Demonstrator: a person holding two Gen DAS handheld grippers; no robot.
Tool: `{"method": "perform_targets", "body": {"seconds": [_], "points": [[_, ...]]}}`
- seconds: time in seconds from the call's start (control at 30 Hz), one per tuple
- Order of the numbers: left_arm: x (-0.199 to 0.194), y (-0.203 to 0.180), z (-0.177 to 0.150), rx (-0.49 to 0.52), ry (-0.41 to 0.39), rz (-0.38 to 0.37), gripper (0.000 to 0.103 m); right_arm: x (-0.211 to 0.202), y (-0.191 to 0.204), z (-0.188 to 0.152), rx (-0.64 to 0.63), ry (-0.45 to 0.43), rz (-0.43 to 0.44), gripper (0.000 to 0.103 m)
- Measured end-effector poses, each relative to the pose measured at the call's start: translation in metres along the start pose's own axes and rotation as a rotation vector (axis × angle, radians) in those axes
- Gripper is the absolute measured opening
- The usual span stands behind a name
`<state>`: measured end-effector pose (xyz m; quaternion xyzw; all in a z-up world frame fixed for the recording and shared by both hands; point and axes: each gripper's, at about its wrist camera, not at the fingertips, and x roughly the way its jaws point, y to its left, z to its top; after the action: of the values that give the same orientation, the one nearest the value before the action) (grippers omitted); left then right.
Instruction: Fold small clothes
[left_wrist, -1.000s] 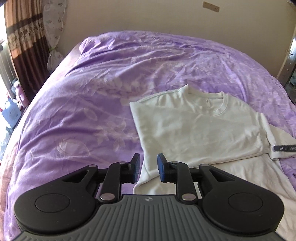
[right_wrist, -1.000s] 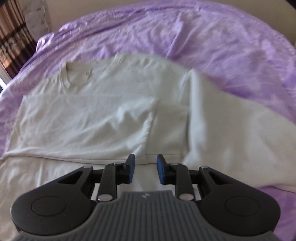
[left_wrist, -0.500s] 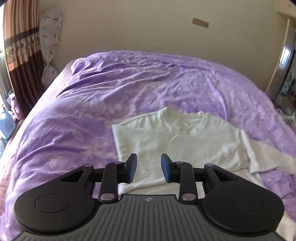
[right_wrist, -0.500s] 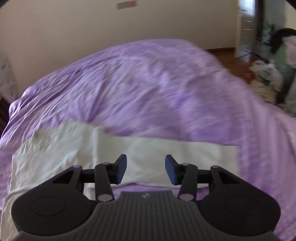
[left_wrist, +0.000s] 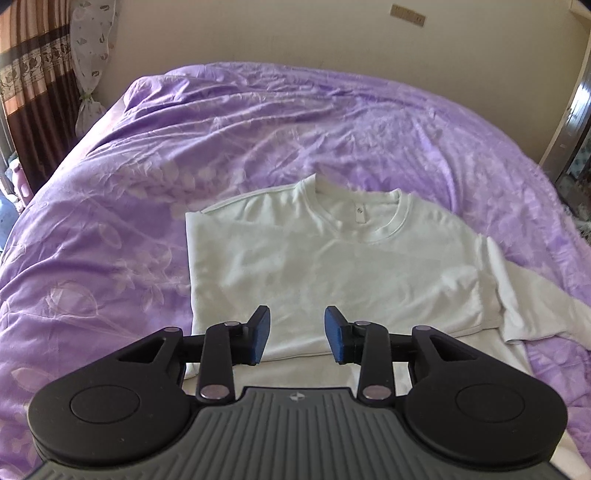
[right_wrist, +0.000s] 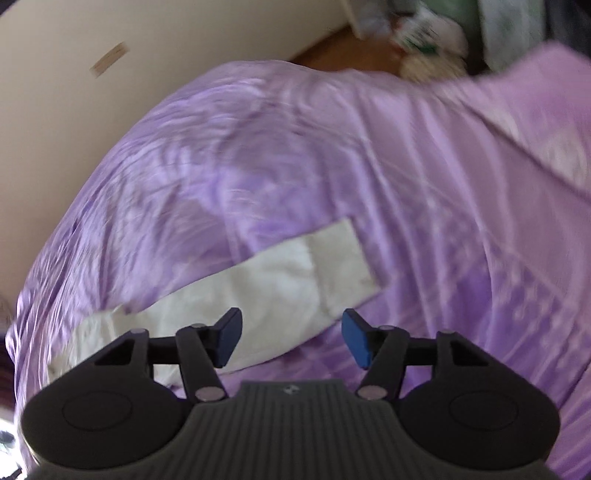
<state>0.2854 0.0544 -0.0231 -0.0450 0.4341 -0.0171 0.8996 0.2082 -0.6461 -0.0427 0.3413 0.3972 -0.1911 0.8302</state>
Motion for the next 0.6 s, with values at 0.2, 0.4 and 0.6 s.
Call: {"method": "perform_targets", "body": {"seconds": [0.2, 0.4, 0.6], "points": [[0.026, -0.002, 0.002, 0.001, 0.062, 0.033, 0.041, 0.065, -0.046, -0.002, 0.166, 0.031, 0.001, 0.051], [0.043, 0.001, 0.001, 0.005, 0.103, 0.064, 0.041, 0.1, -0.064, 0.007, 0.225, -0.007, -0.01, 0.024], [0.039, 0.009, -0.001, 0.0, 0.104, 0.045, 0.041, 0.076, -0.031, 0.022, 0.083, -0.087, -0.049, 0.003]]}}
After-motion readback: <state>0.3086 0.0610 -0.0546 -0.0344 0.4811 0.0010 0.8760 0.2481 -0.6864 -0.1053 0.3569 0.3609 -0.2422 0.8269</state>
